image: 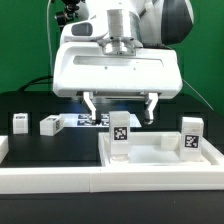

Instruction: Assemble square table

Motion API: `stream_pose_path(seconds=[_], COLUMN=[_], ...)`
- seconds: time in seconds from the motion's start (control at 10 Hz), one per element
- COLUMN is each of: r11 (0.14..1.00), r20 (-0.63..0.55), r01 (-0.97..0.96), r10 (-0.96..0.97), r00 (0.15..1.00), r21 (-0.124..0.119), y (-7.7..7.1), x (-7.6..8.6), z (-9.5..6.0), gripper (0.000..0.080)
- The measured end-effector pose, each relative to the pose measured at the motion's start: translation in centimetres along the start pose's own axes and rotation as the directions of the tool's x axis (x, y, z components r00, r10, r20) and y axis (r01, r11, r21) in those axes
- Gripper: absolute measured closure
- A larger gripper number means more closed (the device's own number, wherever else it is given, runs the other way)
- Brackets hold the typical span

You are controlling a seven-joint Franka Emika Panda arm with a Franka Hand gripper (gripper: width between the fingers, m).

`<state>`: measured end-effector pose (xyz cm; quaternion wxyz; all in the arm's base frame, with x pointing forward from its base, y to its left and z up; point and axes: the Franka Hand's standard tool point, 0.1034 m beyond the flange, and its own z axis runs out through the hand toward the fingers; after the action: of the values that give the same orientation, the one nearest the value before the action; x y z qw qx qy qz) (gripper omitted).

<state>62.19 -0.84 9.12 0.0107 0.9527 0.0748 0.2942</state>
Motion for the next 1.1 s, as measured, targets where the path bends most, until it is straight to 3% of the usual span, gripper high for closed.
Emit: stream_pose_path(seconds=[0.1,0.2,0.3,0.4,0.5,0.6,0.8,1.0,1.1], r11=[1.000,1.000,1.000,0.998,0.990,0.988,0.976,0.970,0.970], r20=[0.001,0.037,0.038,0.097,0.210,0.251,0.392,0.464,0.462], r01=[-0.001,-0.002,-0.001,-0.021,-0.062,-0.065,-0.078,-0.074,-0.073], r10=[0.001,0.001,0.000,0.014,0.034,0.028,-0.007,-0.044,-0.045], r00=[1.000,0.999,0.999,0.995,0.977,0.968,0.920,0.885,0.886], r21=[-0.002,0.026,0.028,0.067,0.127,0.141,0.201,0.233,0.233], y=[0.2,-0.5,-0.5,-1.4,-2.8,-2.3,-2.3,-2.1,-2.1], x=[0.0,0.0,0.1,-0.4,-0.3,0.3,0.1,0.2,0.3], z=[-0.1,-0.2,-0.3,0.0,-0.3,-0.4,-0.5,-0.4,-0.3], gripper=[0.0150,0.0150,0.0150,0.0150,0.0150,0.0150,0.0150,0.0150,0.0150])
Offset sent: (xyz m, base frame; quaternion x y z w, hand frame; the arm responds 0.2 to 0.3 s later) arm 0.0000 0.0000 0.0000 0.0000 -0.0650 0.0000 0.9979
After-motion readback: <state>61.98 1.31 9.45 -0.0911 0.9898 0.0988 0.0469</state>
